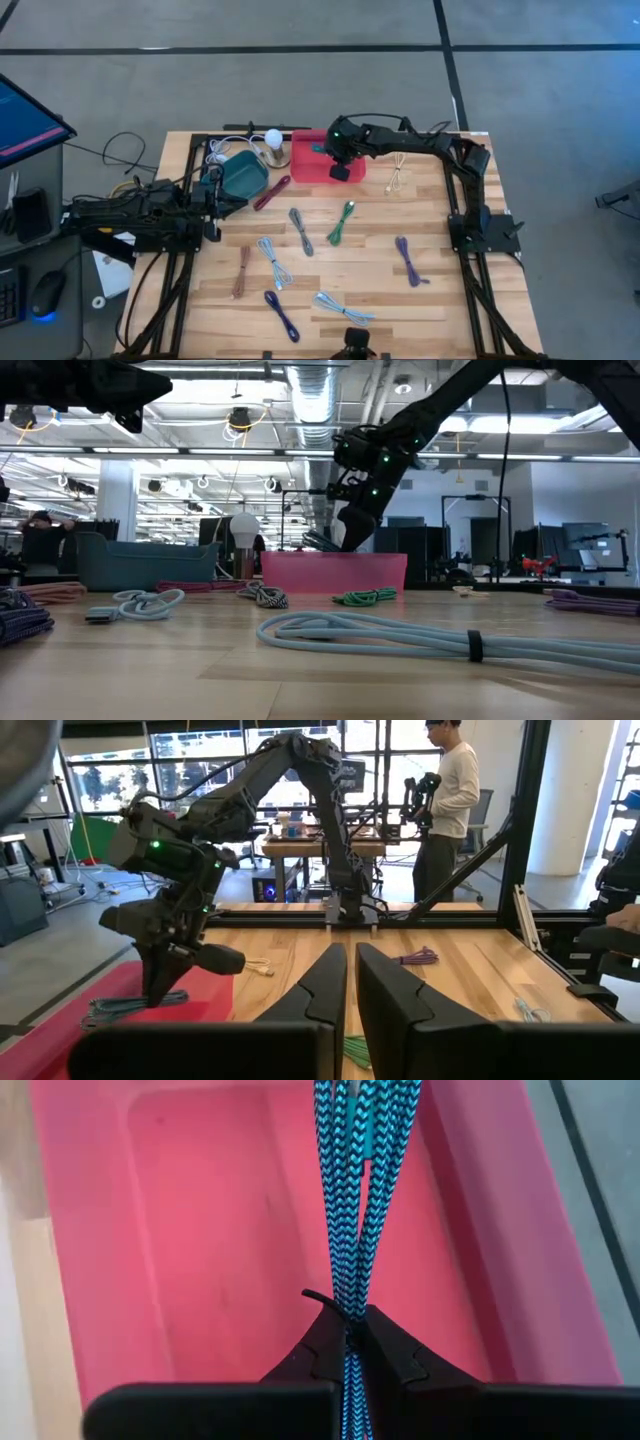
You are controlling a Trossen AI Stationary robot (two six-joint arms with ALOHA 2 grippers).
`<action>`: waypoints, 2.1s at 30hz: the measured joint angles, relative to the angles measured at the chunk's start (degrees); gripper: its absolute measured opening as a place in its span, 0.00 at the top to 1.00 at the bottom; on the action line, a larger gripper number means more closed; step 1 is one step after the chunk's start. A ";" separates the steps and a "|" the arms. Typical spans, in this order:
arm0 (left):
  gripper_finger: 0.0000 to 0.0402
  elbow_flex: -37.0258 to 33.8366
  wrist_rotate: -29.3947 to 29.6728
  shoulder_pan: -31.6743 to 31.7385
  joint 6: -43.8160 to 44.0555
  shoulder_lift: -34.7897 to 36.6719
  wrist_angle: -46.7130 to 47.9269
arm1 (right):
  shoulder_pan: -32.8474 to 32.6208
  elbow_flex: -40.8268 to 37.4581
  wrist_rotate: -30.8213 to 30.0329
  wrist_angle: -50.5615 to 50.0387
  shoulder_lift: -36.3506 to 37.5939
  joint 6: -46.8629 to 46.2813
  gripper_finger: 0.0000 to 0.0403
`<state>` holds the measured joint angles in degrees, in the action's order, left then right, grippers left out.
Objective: Pick & Place USB Port
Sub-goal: Put the black and blue USB cable into the pink bin, then put the white USB cable into the blue bin
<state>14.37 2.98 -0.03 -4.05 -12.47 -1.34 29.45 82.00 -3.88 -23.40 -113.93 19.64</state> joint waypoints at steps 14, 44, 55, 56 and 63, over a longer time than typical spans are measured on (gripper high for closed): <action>0.94 0.00 0.00 0.00 0.00 -0.02 0.01 | -0.02 0.05 0.00 3.08 0.48 -0.16 0.99; 0.94 0.00 0.02 0.02 0.02 0.00 0.02 | -1.31 0.07 6.40 0.54 16.58 2.69 0.79; 0.94 0.00 0.00 0.02 0.02 -0.02 0.02 | -2.28 0.07 8.58 -15.94 23.79 2.86 0.83; 0.94 0.00 0.00 0.01 0.02 -0.01 0.02 | -2.35 0.02 8.57 -17.99 24.02 2.86 0.83; 0.94 0.00 0.00 0.02 0.02 -0.02 0.20 | -2.78 0.04 12.71 -20.91 24.22 1.92 0.83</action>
<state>14.37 2.98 -0.01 -4.03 -12.49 -1.14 26.68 82.04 8.83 -44.31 -89.71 21.56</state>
